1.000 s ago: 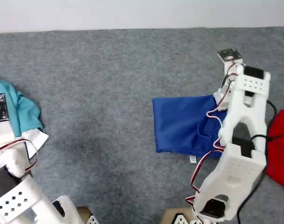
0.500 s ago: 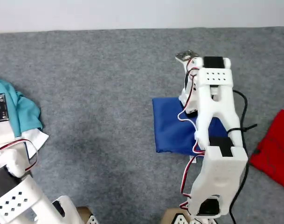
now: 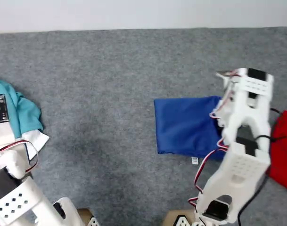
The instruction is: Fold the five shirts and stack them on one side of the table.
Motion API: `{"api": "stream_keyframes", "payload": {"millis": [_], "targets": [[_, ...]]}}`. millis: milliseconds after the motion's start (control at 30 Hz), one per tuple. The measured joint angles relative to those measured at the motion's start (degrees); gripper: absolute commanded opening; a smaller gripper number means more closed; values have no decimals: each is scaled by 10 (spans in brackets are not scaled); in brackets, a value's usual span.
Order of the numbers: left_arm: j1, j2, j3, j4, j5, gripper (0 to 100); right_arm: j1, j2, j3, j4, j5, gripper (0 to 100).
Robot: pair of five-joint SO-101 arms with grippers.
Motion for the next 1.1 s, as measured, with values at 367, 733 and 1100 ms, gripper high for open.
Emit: {"api": "stream_keyframes", "payload": {"millis": [367,733,1100], "targets": [[0,0,0,0,0,4,-33,-73,12,0,-15,9],[0,0,0,0,0,4,-11,41,18,1,-27,9],[0,0,0,0,0,4,-21,-47,18,-15,-26,9]]}}
